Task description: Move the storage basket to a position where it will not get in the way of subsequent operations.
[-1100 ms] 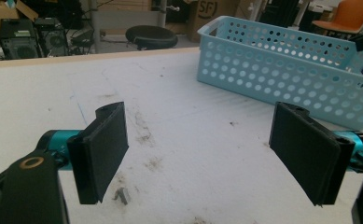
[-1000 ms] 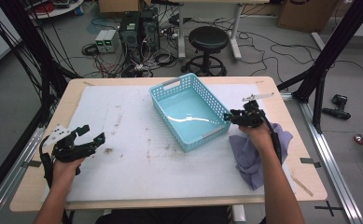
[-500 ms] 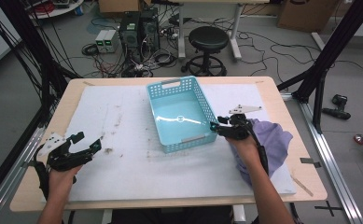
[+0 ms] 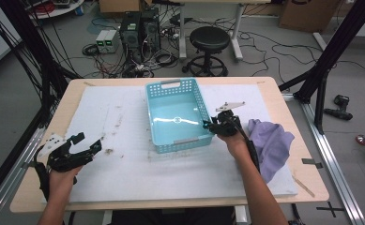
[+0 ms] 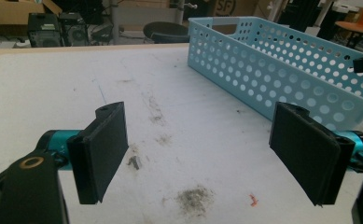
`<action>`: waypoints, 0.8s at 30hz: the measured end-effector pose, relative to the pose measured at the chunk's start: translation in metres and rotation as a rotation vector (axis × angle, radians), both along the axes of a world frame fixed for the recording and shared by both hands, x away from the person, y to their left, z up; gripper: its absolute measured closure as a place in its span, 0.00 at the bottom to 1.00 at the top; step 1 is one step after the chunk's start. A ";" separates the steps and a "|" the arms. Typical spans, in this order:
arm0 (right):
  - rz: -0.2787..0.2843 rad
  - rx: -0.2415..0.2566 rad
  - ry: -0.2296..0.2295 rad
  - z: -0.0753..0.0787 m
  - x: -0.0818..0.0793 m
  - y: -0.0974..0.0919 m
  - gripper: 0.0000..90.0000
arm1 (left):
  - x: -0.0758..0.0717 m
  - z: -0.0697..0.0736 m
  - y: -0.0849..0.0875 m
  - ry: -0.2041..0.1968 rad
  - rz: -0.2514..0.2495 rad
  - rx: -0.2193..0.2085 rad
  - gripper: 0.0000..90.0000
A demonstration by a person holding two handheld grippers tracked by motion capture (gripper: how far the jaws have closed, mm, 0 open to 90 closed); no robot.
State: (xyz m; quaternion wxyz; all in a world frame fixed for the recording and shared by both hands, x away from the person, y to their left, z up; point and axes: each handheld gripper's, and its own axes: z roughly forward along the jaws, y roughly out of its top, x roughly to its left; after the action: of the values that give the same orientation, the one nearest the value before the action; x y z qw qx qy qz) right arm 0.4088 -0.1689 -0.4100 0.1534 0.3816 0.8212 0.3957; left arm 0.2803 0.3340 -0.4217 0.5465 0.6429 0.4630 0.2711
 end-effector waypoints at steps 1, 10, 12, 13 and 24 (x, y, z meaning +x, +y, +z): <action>0.006 0.003 0.000 0.000 -0.001 0.002 0.73 | -0.001 0.001 0.001 0.000 0.001 0.002 0.22; 0.095 0.058 0.004 -0.004 -0.020 0.034 0.61 | 0.000 0.001 -0.001 0.005 -0.003 0.002 0.21; 0.117 0.072 0.010 -0.005 -0.023 0.041 0.58 | 0.001 0.001 -0.003 0.006 -0.007 0.003 0.22; 0.126 0.078 0.013 -0.005 -0.024 0.044 0.56 | 0.001 0.001 -0.004 0.006 -0.008 0.003 0.22; 0.207 0.134 0.042 -0.005 -0.036 0.074 0.25 | 0.019 0.015 -0.016 0.014 -0.018 -0.031 0.21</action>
State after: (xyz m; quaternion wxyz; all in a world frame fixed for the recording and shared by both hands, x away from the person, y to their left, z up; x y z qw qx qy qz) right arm 0.3732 -0.0952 -0.4151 0.0685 0.3124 0.8309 0.4553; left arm 0.2994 0.3185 -0.4063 0.5557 0.6403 0.4654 0.2543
